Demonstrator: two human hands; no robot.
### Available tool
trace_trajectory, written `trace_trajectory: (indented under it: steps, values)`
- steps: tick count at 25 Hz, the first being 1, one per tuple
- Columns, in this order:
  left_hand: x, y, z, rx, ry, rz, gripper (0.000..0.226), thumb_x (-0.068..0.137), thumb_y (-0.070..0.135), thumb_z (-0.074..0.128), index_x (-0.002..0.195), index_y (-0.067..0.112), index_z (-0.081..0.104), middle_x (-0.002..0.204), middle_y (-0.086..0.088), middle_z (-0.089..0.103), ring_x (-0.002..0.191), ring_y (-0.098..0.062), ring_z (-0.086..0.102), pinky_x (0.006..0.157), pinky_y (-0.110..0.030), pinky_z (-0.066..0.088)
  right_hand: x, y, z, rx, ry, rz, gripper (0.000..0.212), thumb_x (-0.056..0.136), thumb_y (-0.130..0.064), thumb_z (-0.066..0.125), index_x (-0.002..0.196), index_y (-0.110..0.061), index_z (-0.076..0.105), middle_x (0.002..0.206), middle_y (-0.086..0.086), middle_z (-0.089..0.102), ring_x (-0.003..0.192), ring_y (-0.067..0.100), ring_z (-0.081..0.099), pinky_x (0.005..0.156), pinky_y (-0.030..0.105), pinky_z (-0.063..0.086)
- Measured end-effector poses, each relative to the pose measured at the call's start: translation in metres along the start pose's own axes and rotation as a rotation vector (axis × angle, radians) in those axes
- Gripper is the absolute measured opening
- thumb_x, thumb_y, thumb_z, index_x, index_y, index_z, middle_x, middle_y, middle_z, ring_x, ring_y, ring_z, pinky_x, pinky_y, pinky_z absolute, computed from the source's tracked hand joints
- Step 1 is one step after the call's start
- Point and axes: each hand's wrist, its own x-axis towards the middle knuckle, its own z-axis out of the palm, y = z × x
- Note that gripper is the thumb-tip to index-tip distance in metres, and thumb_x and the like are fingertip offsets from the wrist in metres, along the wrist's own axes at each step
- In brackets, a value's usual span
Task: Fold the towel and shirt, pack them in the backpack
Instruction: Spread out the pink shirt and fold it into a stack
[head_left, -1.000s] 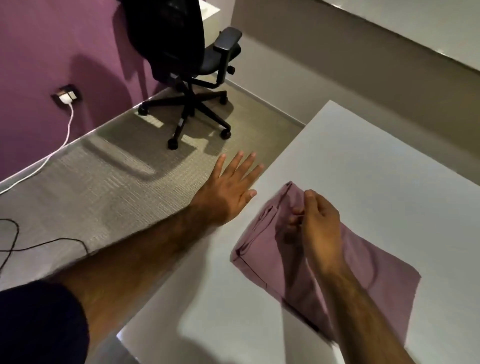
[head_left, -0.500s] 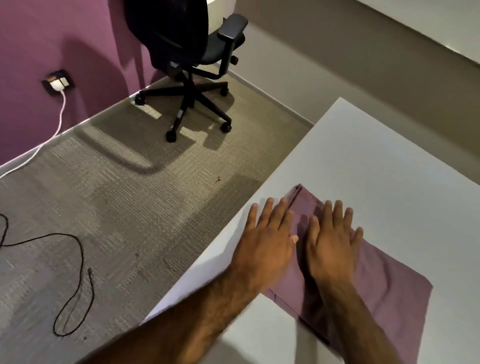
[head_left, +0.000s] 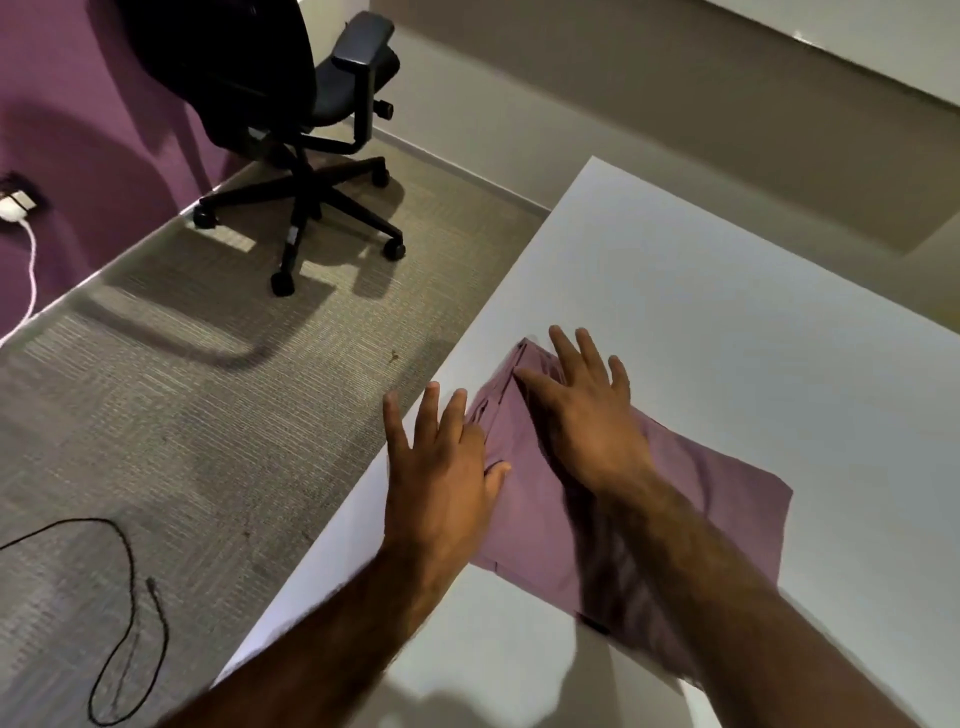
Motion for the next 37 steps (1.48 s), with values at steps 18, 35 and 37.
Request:
trace_trajectory:
  steps: [18,35,37]
  values:
    - [0.009,0.063,0.020,-0.129,-0.119,0.345,0.064,0.105,0.039,0.023,0.163,0.018,0.005,0.171,-0.009,-0.003,0.158,-0.033,0.002,0.127,-0.054,0.007,-0.089,-0.011,0.036,0.141,0.157,0.527,0.063,0.107,-0.049,0.006,0.163,-0.021,0.010,0.171,0.003,0.002,0.157,0.021,-0.005,0.126,0.052,-0.002]
    - [0.016,0.093,0.043,-0.048,-0.148,0.478,0.072,0.101,0.062,0.014,0.162,0.026,0.021,0.171,-0.003,0.013,0.157,-0.029,0.013,0.126,-0.054,0.008,-0.175,0.084,0.056,0.137,0.121,0.849,0.074,0.104,-0.059,0.008,0.162,-0.014,0.011,0.170,0.006,0.007,0.157,0.026,0.003,0.123,0.060,0.003]
    - [0.021,0.080,0.048,-0.050,-0.151,0.366,0.076,0.100,0.067,0.009,0.164,0.025,0.011,0.172,-0.004,0.002,0.158,-0.029,0.002,0.126,-0.053,-0.001,-0.184,0.094,0.051,0.235,0.173,0.986,0.073,0.104,-0.057,0.022,0.159,-0.008,0.019,0.168,0.013,0.016,0.155,0.031,0.014,0.121,0.062,0.015]
